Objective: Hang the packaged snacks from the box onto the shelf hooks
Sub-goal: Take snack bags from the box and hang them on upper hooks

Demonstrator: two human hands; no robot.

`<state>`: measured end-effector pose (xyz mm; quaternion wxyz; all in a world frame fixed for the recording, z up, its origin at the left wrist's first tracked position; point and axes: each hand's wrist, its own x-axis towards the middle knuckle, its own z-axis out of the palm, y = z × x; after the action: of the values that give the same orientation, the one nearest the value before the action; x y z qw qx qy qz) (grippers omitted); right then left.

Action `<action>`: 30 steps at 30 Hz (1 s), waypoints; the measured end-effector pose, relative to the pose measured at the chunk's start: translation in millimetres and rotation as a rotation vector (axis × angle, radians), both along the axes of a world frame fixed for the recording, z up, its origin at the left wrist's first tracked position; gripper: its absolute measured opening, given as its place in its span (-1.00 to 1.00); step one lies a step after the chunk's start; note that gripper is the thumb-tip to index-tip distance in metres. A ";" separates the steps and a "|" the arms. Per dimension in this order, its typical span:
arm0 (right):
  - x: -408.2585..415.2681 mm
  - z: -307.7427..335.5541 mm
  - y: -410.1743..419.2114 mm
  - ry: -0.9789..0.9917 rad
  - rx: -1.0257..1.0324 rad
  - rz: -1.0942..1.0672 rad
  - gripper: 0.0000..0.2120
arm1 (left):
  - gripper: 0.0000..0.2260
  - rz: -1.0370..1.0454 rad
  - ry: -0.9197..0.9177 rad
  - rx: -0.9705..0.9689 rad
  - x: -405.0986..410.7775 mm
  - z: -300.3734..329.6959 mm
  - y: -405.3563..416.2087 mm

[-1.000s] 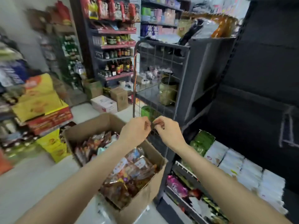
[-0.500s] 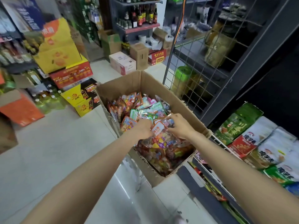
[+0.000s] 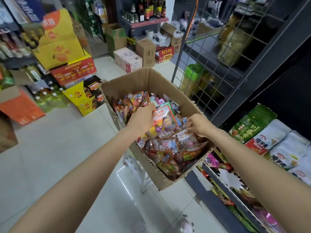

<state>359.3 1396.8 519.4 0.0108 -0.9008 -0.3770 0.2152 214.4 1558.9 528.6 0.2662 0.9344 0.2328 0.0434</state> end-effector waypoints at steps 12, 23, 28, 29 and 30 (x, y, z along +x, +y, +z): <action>-10.3 20.2 -20.4 -0.095 0.205 -0.104 -0.93 | -0.79 -0.089 -0.027 0.403 -4.9 41.0 -8.1; -16.9 59.0 -23.1 0.002 0.736 -0.176 -0.87 | -0.84 -0.070 -0.183 0.323 -5.6 56.3 -1.5; -5.1 119.7 -31.5 -0.070 1.043 -0.213 -0.87 | -0.83 -0.154 -0.450 0.082 12.0 101.8 -11.9; -2.2 133.8 -37.3 -0.073 1.083 -0.202 -0.80 | -0.80 -0.166 -0.481 -0.003 18.5 117.5 -18.2; -0.4 148.6 -43.8 -0.069 1.122 -0.187 -0.74 | -0.72 -0.181 -0.491 -0.075 25.8 134.3 -25.3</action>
<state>359.0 1353.0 668.0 0.4945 -0.7931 -0.3522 -0.0495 240.2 1533.6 662.8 0.3520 0.9023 0.0783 0.2362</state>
